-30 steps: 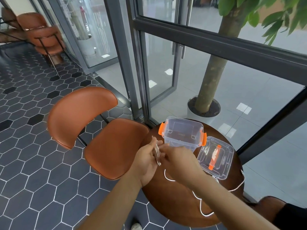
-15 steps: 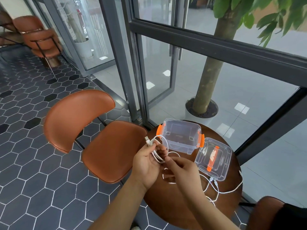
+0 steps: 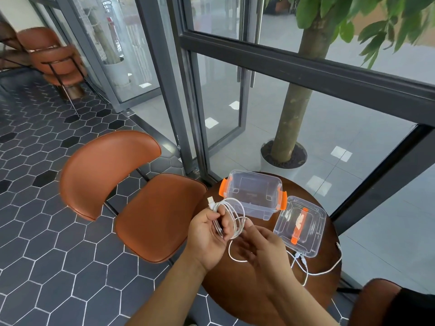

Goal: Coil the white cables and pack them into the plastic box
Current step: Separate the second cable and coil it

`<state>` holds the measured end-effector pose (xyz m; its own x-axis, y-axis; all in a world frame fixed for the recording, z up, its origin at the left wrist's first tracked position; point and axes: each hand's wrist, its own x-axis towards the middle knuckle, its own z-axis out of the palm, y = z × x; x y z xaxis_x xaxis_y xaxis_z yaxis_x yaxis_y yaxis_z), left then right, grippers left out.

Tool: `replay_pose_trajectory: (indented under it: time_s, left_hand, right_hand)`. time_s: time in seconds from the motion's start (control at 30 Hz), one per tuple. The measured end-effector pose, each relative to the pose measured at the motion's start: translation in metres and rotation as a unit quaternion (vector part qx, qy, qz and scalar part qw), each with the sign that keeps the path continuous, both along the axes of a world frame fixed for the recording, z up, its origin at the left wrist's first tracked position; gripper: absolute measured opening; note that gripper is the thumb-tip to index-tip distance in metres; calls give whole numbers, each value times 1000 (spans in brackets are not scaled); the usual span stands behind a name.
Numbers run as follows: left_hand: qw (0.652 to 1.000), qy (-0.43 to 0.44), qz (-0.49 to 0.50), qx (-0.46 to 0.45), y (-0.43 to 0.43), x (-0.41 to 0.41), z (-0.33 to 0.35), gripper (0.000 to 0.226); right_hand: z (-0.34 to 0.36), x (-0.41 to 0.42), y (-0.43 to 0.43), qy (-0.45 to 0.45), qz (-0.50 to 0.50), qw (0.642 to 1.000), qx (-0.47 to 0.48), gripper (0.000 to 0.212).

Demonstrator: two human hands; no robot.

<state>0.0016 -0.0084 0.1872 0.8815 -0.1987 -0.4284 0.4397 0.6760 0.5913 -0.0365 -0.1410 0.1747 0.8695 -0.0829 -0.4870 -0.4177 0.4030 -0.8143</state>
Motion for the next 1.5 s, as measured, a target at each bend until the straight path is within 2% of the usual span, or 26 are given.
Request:
replay_pose_trajectory:
  time_s: [0.13,0.37,0.47,0.6,0.67,0.93,1.03,1.27,1.4,1.5]
  left_hand:
    - [1000,15,-24,-11,-3,-1,1,13]
    - [995,36,-91,-35,-2,-1,5,20]
    - [990,12,-129,51,0,3,8,21]
    - [952,-20,-162,260,7,5,4,14]
    - [939,-9,-192,286,7,3,4,14]
    - [939,-5,-121,323,-9,0,3,20]
    - [937,-6,-95,336,-9,-1,2,17]
    - [973,33,-17,229,-7,2,5,18]
    - [974,25,-20,223,-10,0,8,20]
    - [973,9,-23,231,-12,0,10,19]
  right_hand:
    - [-4,3,-1,-30,-6,998,-52,20]
    - [-15,4,-14,-7,-22,1000,4,21]
    - [-16,3,-16,-8,-50,999,5,22]
    - [-10,6,-27,-54,-59,995,-67,16]
    - [-4,9,-31,-71,-54,992,-84,15]
    - [0,11,-40,-58,-18,996,-65,17]
    - [-3,7,-41,-63,0,996,-61,8]
    - [-10,3,-40,-30,-87,996,-3,7]
    - [-11,5,-48,5,-109,994,31,8]
    - [-8,9,-56,4,-115,993,21,8]
